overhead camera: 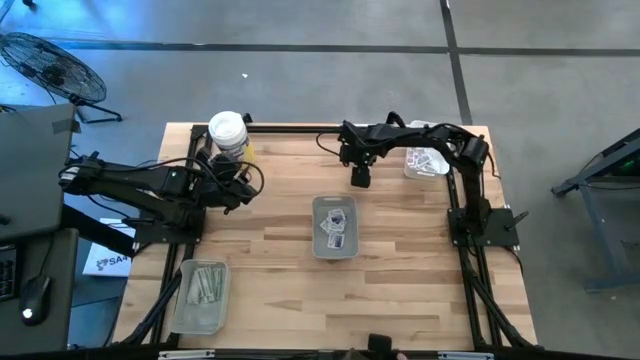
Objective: Pick & Place First Aid Supplies
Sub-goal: Put the blue pad into the middle gray bin
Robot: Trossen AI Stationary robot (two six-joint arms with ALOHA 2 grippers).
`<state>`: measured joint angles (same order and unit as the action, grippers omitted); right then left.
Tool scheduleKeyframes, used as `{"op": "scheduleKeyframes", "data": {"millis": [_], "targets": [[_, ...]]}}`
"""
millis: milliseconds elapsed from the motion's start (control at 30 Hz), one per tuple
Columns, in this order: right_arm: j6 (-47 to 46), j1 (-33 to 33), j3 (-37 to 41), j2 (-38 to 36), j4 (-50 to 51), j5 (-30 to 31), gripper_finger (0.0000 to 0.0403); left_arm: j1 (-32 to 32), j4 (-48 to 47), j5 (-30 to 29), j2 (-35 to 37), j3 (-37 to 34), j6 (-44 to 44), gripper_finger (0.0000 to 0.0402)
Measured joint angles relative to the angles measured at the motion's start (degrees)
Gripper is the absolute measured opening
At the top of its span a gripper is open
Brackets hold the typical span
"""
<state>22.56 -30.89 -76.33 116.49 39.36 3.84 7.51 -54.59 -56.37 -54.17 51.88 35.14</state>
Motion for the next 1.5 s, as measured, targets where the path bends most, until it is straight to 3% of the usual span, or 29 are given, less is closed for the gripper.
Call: {"op": "scheduleKeyframes", "data": {"millis": [333,633,967,1300,1500], "targets": [[-2.6,0.2,0.6,-3.8,12.2,0.2,0.0195,0.0,0.5,-1.3,-0.1,0.0,-0.4,0.0184],[-4.6,-2.2,0.4,-8.8,10.0,0.1,0.0195,0.0,0.5,0.3,-0.1,0.0,-0.4,0.0184],[-4.4,-3.8,0.5,-5.2,10.7,0.7,0.019,0.0,0.5,5.2,-0.1,0.0,-0.4,0.0184],[-5.4,-3.9,0.4,-2.5,12.3,-0.1,0.0133,0.0,0.5,8.4,-0.1,0.0,-0.4,0.0184],[-5.9,-3.8,0.2,-1.2,13.4,-1.1,0.0124,0.0,0.5,9.5,-0.1,0.0,-0.4,0.0184]]}}
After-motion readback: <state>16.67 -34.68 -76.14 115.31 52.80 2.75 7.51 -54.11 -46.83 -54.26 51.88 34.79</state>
